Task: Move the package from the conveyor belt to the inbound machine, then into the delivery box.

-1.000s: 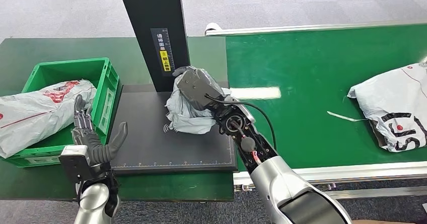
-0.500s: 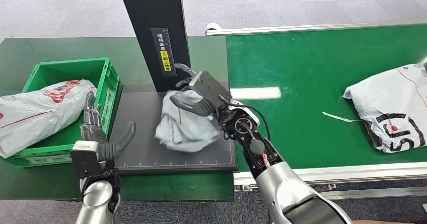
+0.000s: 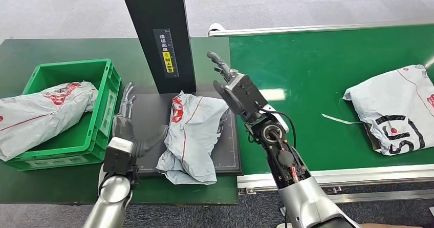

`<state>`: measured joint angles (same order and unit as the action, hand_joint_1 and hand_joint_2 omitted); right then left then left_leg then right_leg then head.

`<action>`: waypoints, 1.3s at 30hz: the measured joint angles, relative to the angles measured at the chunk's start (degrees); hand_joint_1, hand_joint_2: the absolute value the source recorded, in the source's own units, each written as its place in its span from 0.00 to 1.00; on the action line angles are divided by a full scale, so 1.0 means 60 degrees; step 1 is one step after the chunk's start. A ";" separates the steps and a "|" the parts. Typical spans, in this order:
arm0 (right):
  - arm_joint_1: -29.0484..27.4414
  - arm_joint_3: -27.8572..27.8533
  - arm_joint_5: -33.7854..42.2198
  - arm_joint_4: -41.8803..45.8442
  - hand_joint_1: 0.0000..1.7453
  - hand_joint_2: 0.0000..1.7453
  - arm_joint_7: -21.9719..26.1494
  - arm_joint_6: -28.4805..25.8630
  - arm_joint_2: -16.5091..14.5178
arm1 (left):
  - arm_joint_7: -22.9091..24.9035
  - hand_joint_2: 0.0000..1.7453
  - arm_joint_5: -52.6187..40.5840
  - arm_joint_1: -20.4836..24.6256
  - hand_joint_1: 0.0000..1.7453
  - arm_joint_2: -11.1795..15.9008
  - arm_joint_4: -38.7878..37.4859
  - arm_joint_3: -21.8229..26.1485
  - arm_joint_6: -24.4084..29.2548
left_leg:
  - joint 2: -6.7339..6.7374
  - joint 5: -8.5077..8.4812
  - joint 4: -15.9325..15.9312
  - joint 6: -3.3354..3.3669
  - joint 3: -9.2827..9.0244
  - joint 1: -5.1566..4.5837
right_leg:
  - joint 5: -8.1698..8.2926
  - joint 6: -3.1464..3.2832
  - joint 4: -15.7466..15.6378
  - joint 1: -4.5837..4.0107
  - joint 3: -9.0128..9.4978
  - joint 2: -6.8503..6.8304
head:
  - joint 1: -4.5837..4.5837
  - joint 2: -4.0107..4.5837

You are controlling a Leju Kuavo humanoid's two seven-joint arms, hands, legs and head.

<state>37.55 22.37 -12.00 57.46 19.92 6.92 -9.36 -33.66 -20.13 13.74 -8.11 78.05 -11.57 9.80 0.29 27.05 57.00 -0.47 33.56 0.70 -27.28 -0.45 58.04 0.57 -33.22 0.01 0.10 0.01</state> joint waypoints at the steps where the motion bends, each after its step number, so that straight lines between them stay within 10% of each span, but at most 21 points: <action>1: -0.0131 -0.0067 0.0076 0.0199 0.00 0.00 0.0060 -0.0061 0.0113 | 0.0045 1.00 -0.0266 0.0181 0.00 0.0011 -0.0271 -0.0140 0.0036 | -0.0002 0.0000 0.0001 0.0000 0.0001 -0.0001 | 0.0000 0.0000 0.0000 0.0001 0.0002 -0.0001 | 0.0000 0.0000; 27: -0.2173 -0.0744 0.0899 0.2919 0.00 0.00 0.0556 -0.0350 0.1217 | 0.0439 1.00 -0.4384 0.3496 0.01 0.0097 -0.7732 -0.2582 0.2392 | 0.0000 0.0001 0.0000 0.0001 -0.0002 0.0000 | 0.0002 -0.0001 0.0000 0.0000 0.0011 -0.0001 | -0.0005 0.0002; 31: -0.2205 -0.0806 0.0968 0.3036 0.00 0.00 0.0559 -0.0379 0.1250 | 0.0541 1.00 -0.4796 0.3694 0.90 0.0078 -0.8189 -0.2967 0.2233 | -0.0004 0.0001 -0.0002 0.0001 -0.0022 0.0000 | 0.0001 -0.0001 0.0000 0.0000 0.0035 -0.0001 | -0.0002 0.0001; 32: -0.2205 -0.0818 0.0984 0.3043 0.00 0.00 0.0559 -0.0390 0.1252 | 0.0546 1.00 -0.4836 0.3727 0.99 0.0068 -0.8284 -0.3053 0.2220 | -0.0004 0.0001 -0.0002 0.0001 -0.0030 0.0000 | 0.0001 -0.0001 -0.0001 0.0001 0.0044 -0.0002 | -0.0002 0.0002; 39: -0.2264 -0.0889 0.1089 0.3119 0.00 0.00 0.0558 -0.0479 0.1287 | 0.0370 1.00 -0.4542 0.3964 1.00 0.0034 -0.8669 -0.3291 0.2220 | -0.0012 0.0000 -0.0002 0.0001 -0.0062 -0.0001 | 0.0001 -0.0002 -0.0001 0.0002 0.0079 -0.0005 | 0.0000 0.0003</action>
<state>23.97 17.04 -5.47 76.17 23.27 4.05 -1.64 -31.44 -47.38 37.53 -7.91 26.03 -31.32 23.12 0.21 27.05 56.99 -0.46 33.19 0.70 -27.28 -0.46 58.04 0.58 -32.75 -0.02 0.10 0.02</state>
